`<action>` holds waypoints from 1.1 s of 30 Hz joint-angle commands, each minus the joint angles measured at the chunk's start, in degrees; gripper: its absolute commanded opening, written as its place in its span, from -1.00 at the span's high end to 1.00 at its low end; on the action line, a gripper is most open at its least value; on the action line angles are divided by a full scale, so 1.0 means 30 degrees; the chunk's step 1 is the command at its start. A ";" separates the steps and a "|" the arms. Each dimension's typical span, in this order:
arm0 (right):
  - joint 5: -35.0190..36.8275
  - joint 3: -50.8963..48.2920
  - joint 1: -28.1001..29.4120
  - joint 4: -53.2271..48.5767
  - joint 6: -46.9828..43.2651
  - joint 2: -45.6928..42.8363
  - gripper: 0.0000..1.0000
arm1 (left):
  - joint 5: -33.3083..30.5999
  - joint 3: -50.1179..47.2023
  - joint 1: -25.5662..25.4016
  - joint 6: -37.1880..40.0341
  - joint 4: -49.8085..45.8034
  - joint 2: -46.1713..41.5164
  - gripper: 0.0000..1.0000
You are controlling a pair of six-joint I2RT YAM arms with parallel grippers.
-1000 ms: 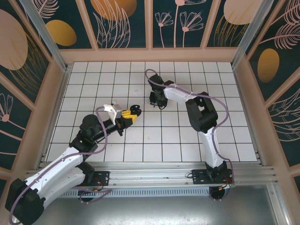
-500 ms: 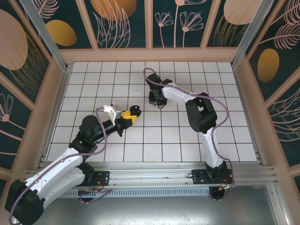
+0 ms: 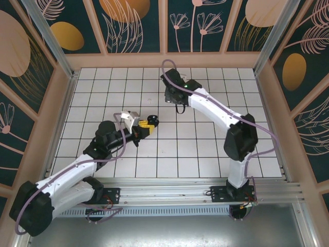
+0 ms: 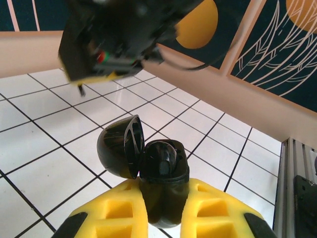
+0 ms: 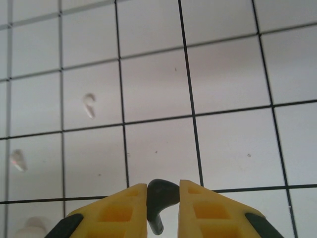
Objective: Insert the wireless bluetooth earbuds into the charging case
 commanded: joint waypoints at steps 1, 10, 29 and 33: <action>0.1675 -0.0688 0.0464 -0.0726 -0.0299 -0.1723 0.65 | 0.0073 0.1151 0.0050 -0.0700 0.1851 0.0871 1.00; 0.2882 -0.3342 0.1808 0.0186 0.0022 -0.6399 0.67 | -0.2733 0.3338 -0.1696 -0.1283 0.3780 0.4361 1.00; 0.0518 -0.5796 0.2189 0.2446 0.0740 -0.9335 0.69 | -0.3138 0.4276 -0.2706 -0.1587 0.6019 0.6786 1.00; 0.0025 -0.5633 0.2214 0.2569 0.0868 -0.9486 0.69 | -0.2717 0.4065 -0.2703 -0.1342 0.6175 0.6738 1.00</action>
